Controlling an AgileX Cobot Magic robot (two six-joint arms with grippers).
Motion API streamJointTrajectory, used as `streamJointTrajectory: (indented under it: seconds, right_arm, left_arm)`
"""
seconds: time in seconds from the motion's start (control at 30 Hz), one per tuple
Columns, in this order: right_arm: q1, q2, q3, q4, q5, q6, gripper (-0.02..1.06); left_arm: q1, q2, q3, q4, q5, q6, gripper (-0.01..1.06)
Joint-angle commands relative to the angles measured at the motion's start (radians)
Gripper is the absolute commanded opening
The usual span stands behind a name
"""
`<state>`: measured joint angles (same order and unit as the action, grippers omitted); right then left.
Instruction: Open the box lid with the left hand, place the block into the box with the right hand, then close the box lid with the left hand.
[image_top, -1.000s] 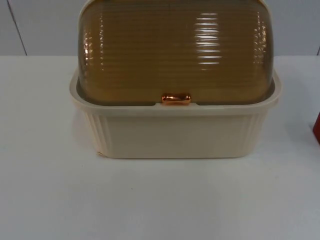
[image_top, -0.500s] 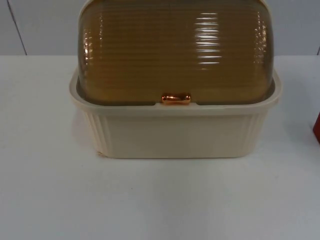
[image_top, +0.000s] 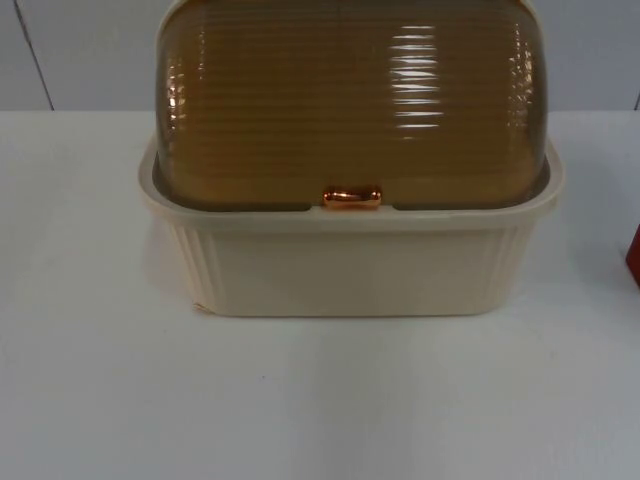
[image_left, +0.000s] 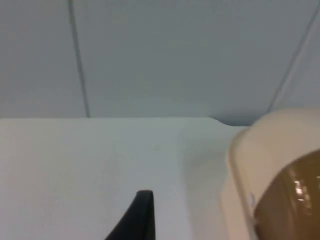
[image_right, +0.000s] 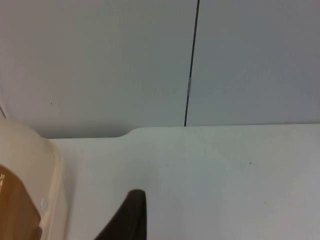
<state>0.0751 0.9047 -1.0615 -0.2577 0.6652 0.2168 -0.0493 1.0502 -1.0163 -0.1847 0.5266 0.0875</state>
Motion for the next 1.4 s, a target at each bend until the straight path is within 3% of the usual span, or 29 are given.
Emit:
streamJointTrajectory:
  seconds: [0.0, 0.17, 0.33, 0.57, 0.63, 0.67, 0.83, 0.87, 1.0, 1.1, 1.23, 1.37]
  right_arm:
    - [0.002, -0.001, -0.007, -0.009, -0.005, 0.001, 1.04]
    - [0.002, -0.001, -0.007, -0.009, -0.007, 0.001, 1.04]
    - [0.002, -0.001, -0.007, -0.009, -0.007, 0.001, 1.04]
    - [0.002, -0.001, -0.007, -0.02, -0.007, 0.001, 1.04]
    - [0.002, -0.001, -0.007, -0.028, -0.007, 0.001, 1.04]
    - [0.002, -0.001, -0.007, -0.028, -0.007, 0.001, 1.04]
    - [0.002, -0.001, -0.007, -0.027, -0.008, 0.001, 1.04]
    - [0.002, -0.001, -0.007, -0.027, -0.008, 0.001, 1.04]
    - [0.002, -0.001, -0.007, -0.027, -0.01, 0.001, 1.04]
    - [0.002, -0.001, -0.007, -0.027, -0.01, 0.001, 1.04]
    - [0.002, -0.001, -0.007, -0.027, -0.008, 0.001, 1.04]
    - [0.002, -0.001, -0.007, -0.032, -0.008, 0.001, 1.04]
  left_arm:
    - [-0.023, 0.015, -0.006, -0.033, -0.02, 0.023, 1.05]
    - [-0.097, 0.076, -0.006, -0.043, -0.028, 0.058, 1.05]
    - [-0.188, 0.132, -0.006, -0.043, -0.02, 0.17, 1.05]
    - [-0.371, 0.219, -0.006, -0.012, -0.012, 0.29, 1.05]
    - [-0.467, 0.251, -0.006, 0.107, -0.012, 0.346, 1.05]
    - [-0.467, 0.251, -0.006, 0.107, -0.012, 0.346, 1.05]
    - [-0.634, 0.307, -0.006, 0.578, -0.043, 0.356, 1.05]
    - [-0.634, 0.307, -0.006, 0.578, -0.043, 0.356, 1.05]
    - [-0.698, 0.369, -0.006, 0.832, -0.176, 0.35, 1.05]
    - [-0.719, 0.411, -0.006, 0.901, -0.173, 0.34, 1.05]
    - [-0.768, 0.456, -0.006, 0.926, -0.109, 0.325, 1.05]
    - [-0.839, 0.469, -0.006, 1.053, -0.122, 0.191, 1.05]
